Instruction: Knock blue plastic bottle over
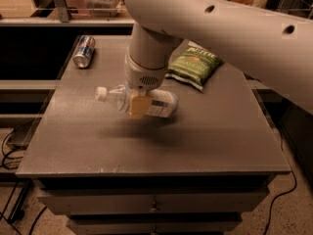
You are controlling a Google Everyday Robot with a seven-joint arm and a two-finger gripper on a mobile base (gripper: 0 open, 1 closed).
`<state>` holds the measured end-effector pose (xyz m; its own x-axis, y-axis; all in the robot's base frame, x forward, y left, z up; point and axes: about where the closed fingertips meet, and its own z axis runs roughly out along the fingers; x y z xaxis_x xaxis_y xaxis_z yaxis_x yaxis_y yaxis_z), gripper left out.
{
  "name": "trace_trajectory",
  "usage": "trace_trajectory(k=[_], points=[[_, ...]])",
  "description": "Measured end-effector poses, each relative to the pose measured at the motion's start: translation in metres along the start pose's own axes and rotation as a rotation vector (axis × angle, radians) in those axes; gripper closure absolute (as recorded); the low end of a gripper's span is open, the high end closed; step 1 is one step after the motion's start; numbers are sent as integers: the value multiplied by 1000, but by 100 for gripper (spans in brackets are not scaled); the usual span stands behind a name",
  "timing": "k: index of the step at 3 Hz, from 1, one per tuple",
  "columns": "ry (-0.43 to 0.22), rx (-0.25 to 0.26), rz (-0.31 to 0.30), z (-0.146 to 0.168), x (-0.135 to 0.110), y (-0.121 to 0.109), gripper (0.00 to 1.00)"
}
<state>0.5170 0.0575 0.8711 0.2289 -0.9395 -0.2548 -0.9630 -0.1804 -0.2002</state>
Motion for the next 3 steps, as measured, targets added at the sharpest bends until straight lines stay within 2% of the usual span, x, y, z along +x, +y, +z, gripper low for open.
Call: trace_trajectory(k=[1, 2, 3], points=[[43, -19, 59, 14, 26, -5, 57], [-34, -62, 113, 21, 27, 0, 35], [-39, -66, 112, 20, 24, 2, 12]])
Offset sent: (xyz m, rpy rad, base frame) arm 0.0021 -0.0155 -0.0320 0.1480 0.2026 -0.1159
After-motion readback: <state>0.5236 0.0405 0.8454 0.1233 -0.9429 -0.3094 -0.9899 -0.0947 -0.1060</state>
